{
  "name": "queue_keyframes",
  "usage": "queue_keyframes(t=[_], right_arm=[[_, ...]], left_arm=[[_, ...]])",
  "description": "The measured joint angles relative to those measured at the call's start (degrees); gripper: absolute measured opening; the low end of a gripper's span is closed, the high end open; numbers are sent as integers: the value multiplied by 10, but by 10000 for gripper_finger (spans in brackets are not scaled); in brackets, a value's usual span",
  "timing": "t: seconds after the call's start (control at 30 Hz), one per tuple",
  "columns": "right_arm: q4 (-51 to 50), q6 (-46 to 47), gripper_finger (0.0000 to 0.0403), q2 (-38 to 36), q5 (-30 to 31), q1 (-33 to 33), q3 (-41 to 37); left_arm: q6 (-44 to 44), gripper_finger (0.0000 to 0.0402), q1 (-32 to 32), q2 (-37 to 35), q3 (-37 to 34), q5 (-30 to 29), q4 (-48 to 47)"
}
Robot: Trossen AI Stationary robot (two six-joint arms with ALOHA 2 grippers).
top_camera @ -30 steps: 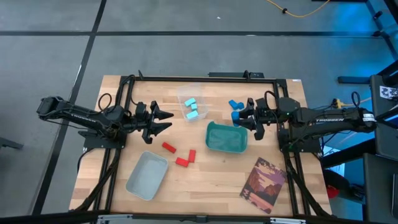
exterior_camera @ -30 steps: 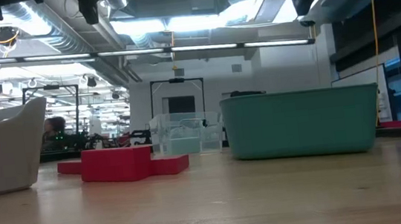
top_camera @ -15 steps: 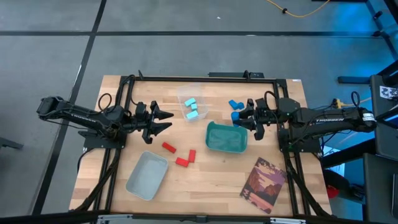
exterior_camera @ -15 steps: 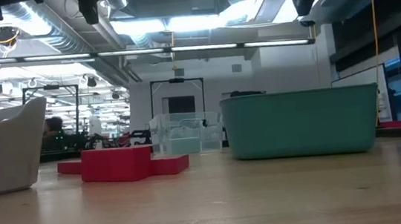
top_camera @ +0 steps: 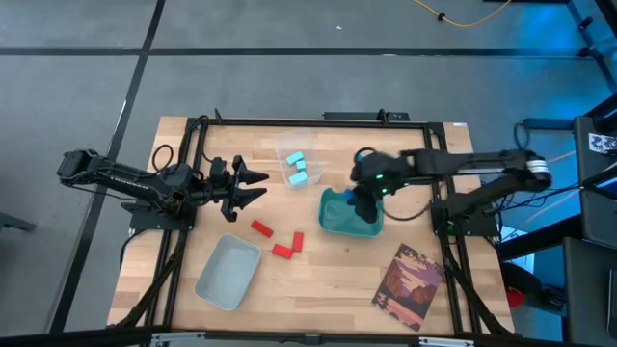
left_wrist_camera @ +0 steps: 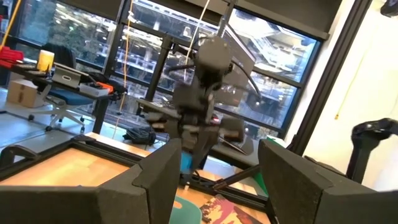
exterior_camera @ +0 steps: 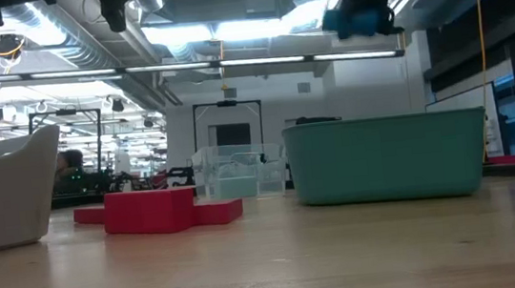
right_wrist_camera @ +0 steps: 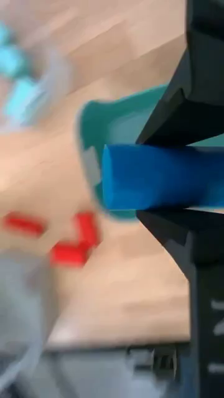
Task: Sort & place blocks by color
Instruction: Put the blue block into the green bin
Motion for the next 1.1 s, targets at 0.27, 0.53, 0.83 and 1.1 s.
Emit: queue_keyframes(t=[0.27, 0.53, 0.83, 1.1], right_arm=[[-61, 57, 137, 117, 34, 1, 5], [-51, 127, 137, 210, 34, 2, -4], [-36, 254, 137, 266, 34, 2, -5], [-21, 341, 137, 270, 77, 16, -5]], left_arm=[[0, 206, 0, 0, 0, 0, 0], [0, 206, 0, 0, 0, 0, 0], [0, 206, 0, 0, 0, 1, 5], [0, 206, 0, 0, 0, 1, 9]])
